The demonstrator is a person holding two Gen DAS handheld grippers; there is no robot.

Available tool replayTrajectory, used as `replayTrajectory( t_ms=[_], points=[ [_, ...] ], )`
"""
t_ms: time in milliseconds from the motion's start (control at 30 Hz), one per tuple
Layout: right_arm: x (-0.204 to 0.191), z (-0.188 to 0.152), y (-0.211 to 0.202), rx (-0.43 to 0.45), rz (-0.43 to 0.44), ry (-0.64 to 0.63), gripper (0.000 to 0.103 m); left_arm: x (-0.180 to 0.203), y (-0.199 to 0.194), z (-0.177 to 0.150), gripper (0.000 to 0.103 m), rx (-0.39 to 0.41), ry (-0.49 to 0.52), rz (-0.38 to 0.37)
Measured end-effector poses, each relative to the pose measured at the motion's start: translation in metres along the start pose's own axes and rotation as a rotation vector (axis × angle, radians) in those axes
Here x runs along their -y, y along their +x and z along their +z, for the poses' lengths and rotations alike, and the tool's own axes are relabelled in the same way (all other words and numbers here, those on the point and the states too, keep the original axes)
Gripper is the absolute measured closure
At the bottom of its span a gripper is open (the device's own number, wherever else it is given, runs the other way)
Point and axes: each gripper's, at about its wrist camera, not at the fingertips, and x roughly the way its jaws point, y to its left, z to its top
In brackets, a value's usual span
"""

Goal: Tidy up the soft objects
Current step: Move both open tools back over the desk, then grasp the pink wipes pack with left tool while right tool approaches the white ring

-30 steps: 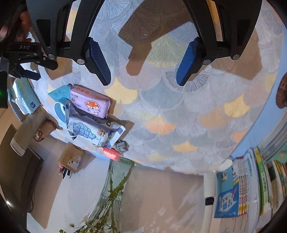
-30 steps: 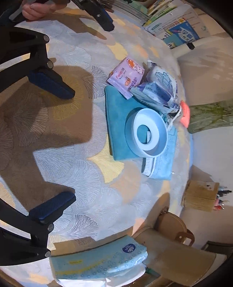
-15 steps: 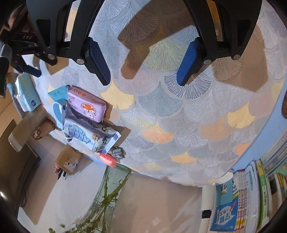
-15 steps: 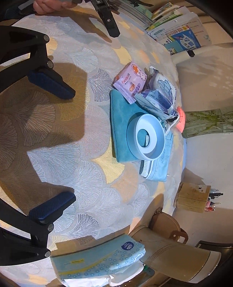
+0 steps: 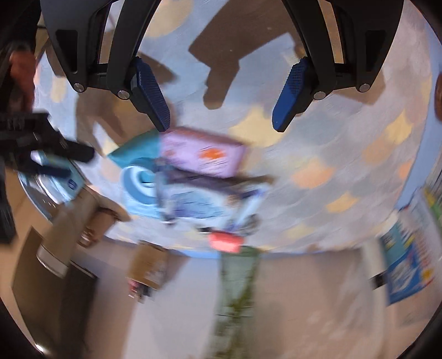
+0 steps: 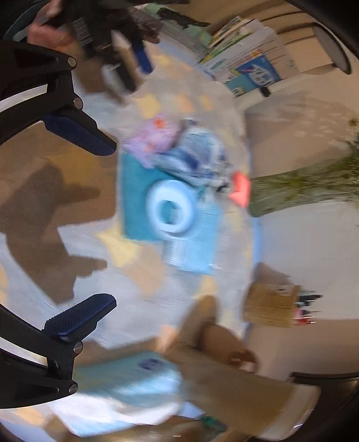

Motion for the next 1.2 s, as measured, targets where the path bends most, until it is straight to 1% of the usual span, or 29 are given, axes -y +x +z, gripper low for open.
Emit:
replayTrajectory(
  t_ms=[33, 100, 133, 167, 200, 233, 333, 400, 467, 567, 633, 667, 700, 800, 867, 900, 967, 1033, 1133, 1167, 1200],
  points=[
    [0.002, 0.008, 0.003, -0.002, -0.005, -0.008, 0.002, 0.008, 0.007, 0.003, 0.028, -0.007, 0.016, 0.002],
    [0.01, 0.022, 0.017, -0.021, 0.032, 0.002, 0.002, 0.022, 0.023, 0.007, 0.028, -0.03, 0.045, 0.018],
    [0.012, 0.025, 0.022, -0.024, 0.07, 0.015, 0.002, 0.026, 0.028, 0.008, 0.028, -0.035, 0.053, 0.027],
    [0.016, 0.026, 0.028, -0.01, 0.13, 0.032, 0.002, 0.028, 0.033, 0.009, 0.028, -0.039, 0.058, 0.041],
    [0.018, 0.026, 0.032, 0.002, 0.171, 0.044, 0.002, 0.029, 0.037, 0.008, 0.028, -0.042, 0.059, 0.059],
    [0.018, 0.025, 0.037, 0.007, 0.193, 0.053, 0.002, 0.028, 0.04, 0.008, 0.028, -0.043, 0.059, 0.073],
    [0.012, 0.019, 0.049, 0.015, 0.204, 0.05, 0.002, 0.019, 0.043, 0.006, 0.028, -0.06, 0.042, 0.102],
    [0.007, 0.016, 0.058, -0.001, 0.182, 0.037, 0.002, 0.005, 0.036, 0.003, 0.028, -0.052, 0.014, 0.115],
    [-0.001, 0.016, 0.063, -0.013, 0.13, 0.008, 0.002, -0.017, 0.026, -0.001, 0.028, -0.043, -0.029, 0.156],
    [-0.01, 0.015, 0.061, 0.018, 0.077, -0.036, 0.002, -0.05, 0.013, -0.009, 0.028, -0.043, -0.097, 0.199],
    [-0.012, 0.013, 0.059, 0.028, 0.052, -0.05, 0.002, -0.066, 0.005, -0.013, 0.03, -0.044, -0.134, 0.224],
    [-0.012, 0.013, 0.06, 0.027, 0.049, -0.052, 0.002, -0.072, 0.002, -0.014, 0.03, -0.043, -0.148, 0.221],
    [-0.011, 0.013, 0.06, 0.026, 0.048, -0.051, 0.002, -0.075, -0.002, -0.012, 0.03, -0.042, -0.161, 0.199],
    [-0.008, 0.014, 0.062, 0.023, 0.052, -0.037, 0.002, -0.067, -0.009, 0.001, 0.03, -0.002, -0.174, 0.121],
    [-0.008, 0.014, 0.059, 0.035, 0.054, -0.027, 0.004, -0.053, -0.002, 0.013, 0.03, 0.002, -0.163, 0.071],
    [-0.008, 0.013, 0.059, 0.038, 0.058, -0.027, 0.005, -0.046, 0.006, 0.019, 0.03, -0.005, -0.153, 0.062],
    [-0.008, 0.012, 0.058, 0.041, 0.066, -0.033, 0.018, -0.036, 0.023, 0.025, 0.03, -0.022, -0.134, 0.078],
    [-0.011, 0.011, 0.059, 0.037, 0.059, -0.045, 0.022, -0.028, 0.041, 0.028, 0.032, -0.049, -0.118, 0.077],
    [-0.017, 0.01, 0.06, 0.036, 0.041, -0.074, 0.022, -0.023, 0.057, 0.023, 0.034, -0.068, -0.094, 0.105],
    [-0.019, 0.01, 0.062, 0.032, 0.029, -0.082, 0.022, -0.021, 0.058, 0.022, 0.039, -0.06, -0.083, 0.128],
    [-0.02, 0.011, 0.064, 0.029, 0.016, -0.082, 0.022, -0.02, 0.057, 0.022, 0.046, -0.051, -0.078, 0.138]
  ],
)
